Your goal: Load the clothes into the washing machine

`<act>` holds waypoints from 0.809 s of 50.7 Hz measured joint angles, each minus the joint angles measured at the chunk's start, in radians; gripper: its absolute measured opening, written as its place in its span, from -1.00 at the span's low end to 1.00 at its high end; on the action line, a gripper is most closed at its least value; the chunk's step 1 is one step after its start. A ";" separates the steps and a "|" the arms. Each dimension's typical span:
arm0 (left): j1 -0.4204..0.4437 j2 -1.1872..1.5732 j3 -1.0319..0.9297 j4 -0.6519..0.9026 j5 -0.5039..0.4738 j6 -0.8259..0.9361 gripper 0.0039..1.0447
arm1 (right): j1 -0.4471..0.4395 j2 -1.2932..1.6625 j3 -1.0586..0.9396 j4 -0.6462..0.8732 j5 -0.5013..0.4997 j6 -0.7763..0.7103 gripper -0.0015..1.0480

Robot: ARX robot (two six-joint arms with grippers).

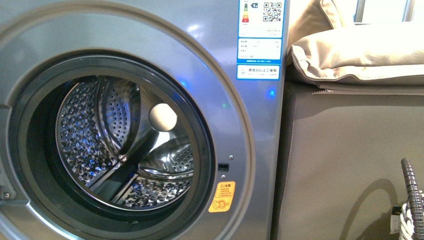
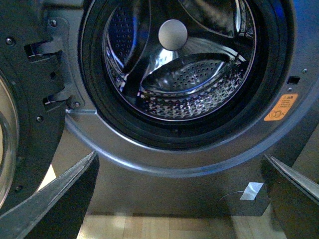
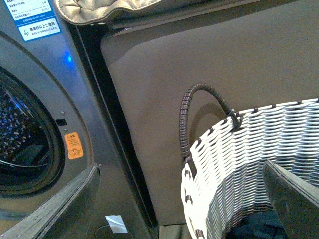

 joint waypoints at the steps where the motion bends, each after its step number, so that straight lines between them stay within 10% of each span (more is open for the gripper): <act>1: 0.000 0.000 0.000 0.000 0.000 0.000 0.88 | -0.014 0.016 0.002 0.016 -0.015 0.000 0.85; 21: 0.000 0.000 0.000 0.000 0.000 0.000 0.88 | -0.483 0.512 0.192 0.380 -0.507 -0.052 0.85; 41: 0.000 0.000 0.000 0.000 0.000 0.000 0.88 | -0.568 1.214 0.484 0.332 -0.489 -0.044 0.85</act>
